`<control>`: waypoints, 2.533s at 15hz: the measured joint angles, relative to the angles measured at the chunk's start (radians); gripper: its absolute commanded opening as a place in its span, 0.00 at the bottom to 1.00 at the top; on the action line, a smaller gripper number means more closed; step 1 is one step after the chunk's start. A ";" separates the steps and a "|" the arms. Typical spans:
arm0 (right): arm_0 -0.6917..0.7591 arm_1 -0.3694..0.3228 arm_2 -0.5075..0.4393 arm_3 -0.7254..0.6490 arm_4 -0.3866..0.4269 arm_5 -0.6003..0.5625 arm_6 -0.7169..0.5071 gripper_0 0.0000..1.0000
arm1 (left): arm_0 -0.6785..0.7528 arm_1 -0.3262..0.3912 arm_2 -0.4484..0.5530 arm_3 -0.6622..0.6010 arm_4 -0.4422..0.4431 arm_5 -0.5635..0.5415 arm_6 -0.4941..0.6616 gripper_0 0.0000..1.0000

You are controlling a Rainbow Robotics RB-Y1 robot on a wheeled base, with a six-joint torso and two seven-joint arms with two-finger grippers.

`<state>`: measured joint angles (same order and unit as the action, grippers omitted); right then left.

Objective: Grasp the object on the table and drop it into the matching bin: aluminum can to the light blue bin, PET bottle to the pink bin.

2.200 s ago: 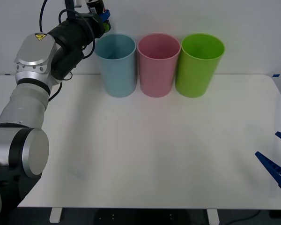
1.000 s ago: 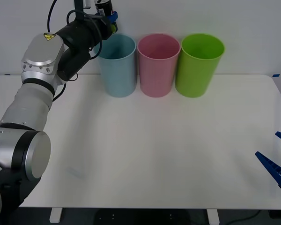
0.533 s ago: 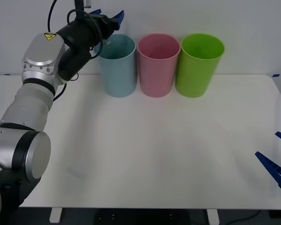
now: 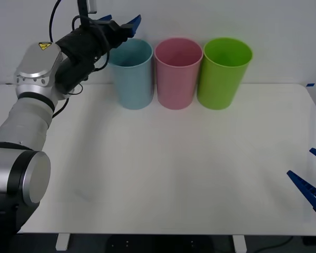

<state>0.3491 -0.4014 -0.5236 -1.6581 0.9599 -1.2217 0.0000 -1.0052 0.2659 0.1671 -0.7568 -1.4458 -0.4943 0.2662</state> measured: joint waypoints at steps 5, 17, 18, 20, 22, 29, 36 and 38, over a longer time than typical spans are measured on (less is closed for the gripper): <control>0.000 0.000 0.000 0.000 0.000 0.000 0.000 1.00 | 0.176 0.065 -0.001 -0.175 0.133 -0.143 -0.018 1.00; 0.000 0.000 0.000 0.000 0.000 0.000 0.000 1.00 | 0.704 0.289 -0.046 -0.693 0.430 -0.251 -0.056 1.00; 0.000 0.000 0.000 0.000 0.000 0.000 0.000 1.00 | 0.740 0.296 -0.025 -0.720 0.432 -0.274 -0.062 1.00; 0.000 0.000 0.000 0.000 0.000 0.000 0.000 1.00 | 0.811 0.298 0.034 -0.759 0.432 -0.346 -0.076 1.00; 0.000 0.000 0.000 0.000 0.000 0.000 0.000 1.00 | 0.878 0.300 0.092 -0.797 0.431 -0.407 -0.086 1.00; 0.000 0.000 0.000 0.000 0.000 0.000 0.000 1.00 | 1.103 0.300 0.238 -0.934 0.455 -0.517 -0.092 1.00; 0.000 0.000 0.000 0.000 0.000 0.000 0.000 1.00 | 1.247 0.299 0.317 -0.995 0.469 -0.568 -0.160 1.00; 0.000 0.000 0.000 0.000 0.000 0.000 0.000 1.00 | 1.267 0.299 0.340 -0.995 0.470 -0.582 -0.170 1.00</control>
<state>0.3491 -0.4014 -0.5236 -1.6581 0.9599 -1.2217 0.0000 0.2615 0.5646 0.5075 -1.7520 -0.9758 -1.0764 0.0958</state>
